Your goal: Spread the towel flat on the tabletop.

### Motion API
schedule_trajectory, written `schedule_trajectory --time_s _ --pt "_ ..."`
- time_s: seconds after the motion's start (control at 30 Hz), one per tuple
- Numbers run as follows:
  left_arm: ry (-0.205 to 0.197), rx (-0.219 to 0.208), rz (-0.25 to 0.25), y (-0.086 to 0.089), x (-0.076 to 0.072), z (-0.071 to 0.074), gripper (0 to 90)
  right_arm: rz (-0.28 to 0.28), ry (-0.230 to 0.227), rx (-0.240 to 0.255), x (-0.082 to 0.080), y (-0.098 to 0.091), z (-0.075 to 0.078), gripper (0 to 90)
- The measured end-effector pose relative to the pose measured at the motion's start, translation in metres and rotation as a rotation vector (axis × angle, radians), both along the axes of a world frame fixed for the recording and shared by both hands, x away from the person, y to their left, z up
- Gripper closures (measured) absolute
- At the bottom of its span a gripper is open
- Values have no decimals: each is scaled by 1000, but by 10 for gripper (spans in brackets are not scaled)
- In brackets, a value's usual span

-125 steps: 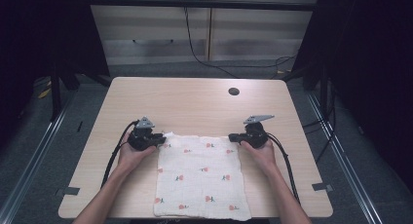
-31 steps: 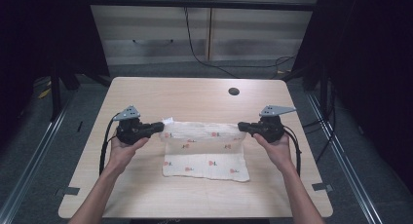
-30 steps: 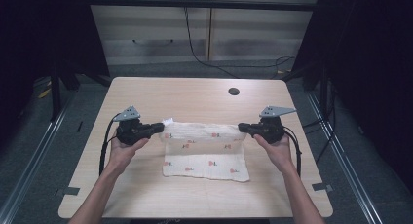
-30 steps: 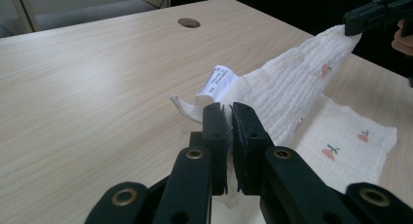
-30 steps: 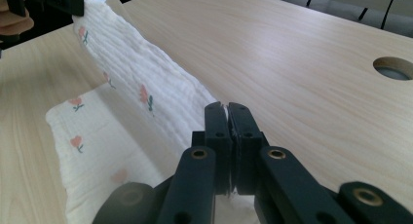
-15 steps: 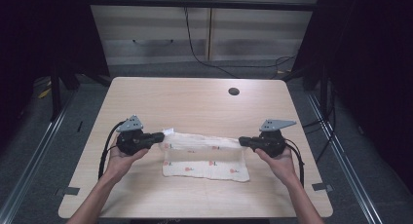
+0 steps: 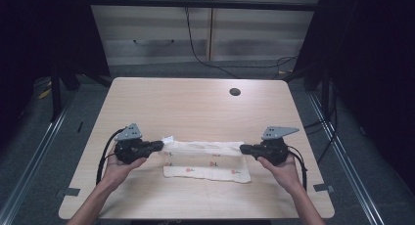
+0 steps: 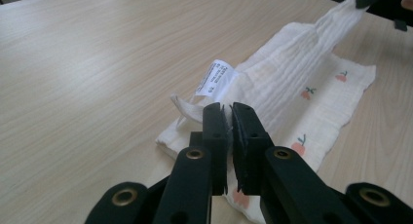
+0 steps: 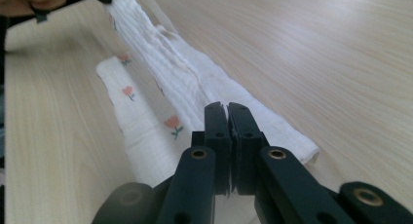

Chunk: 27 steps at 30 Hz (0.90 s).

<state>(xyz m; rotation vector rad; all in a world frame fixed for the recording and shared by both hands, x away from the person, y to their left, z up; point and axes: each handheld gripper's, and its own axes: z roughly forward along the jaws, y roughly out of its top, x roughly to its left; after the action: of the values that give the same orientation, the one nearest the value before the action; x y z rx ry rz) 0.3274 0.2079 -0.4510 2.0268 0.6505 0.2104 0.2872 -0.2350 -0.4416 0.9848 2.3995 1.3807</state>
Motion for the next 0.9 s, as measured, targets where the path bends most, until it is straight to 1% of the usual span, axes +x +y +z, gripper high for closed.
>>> schedule_trajectory --time_s 0.03,0.07,0.13,0.17,0.3,0.33,0.4,0.43,0.53,0.6,0.7,0.9 --pt "-2 -2 0 0 -1 -1 852 3 -1 17 -1 -1 0 874" --pt "5 -2 -4 0 -2 -1 852 1 1 22 -3 -1 0 874" --pt "1 12 -10 -1 -4 -3 852 7 10 6 -5 0 -3 874" --pt "7 9 -13 -2 -6 -4 852 9 14 -1 -6 0 -5 874" --pt "11 29 -32 -3 -11 -9 852 16 33 -9 -9 1 -11 874" --pt "18 41 -45 -3 -13 -11 851 18 39 -15 -10 1 -12 873" --pt "23 63 -55 -3 -15 -15 850 22 47 -27 -12 1 -15 870" --pt "28 65 -53 -3 -15 -16 850 19 52 -34 -14 1 -16 869" --pt "36 65 -55 -3 -16 -21 850 21 60 -30 -16 0 -19 869" --pt "40 74 -60 -5 -18 -24 850 22 72 -39 -18 1 -23 868" --pt "50 74 -69 -7 -20 -29 850 30 93 -59 -20 3 -30 865" --pt "71 108 -82 -8 -26 -40 848 35 129 -75 -24 4 -42 848"
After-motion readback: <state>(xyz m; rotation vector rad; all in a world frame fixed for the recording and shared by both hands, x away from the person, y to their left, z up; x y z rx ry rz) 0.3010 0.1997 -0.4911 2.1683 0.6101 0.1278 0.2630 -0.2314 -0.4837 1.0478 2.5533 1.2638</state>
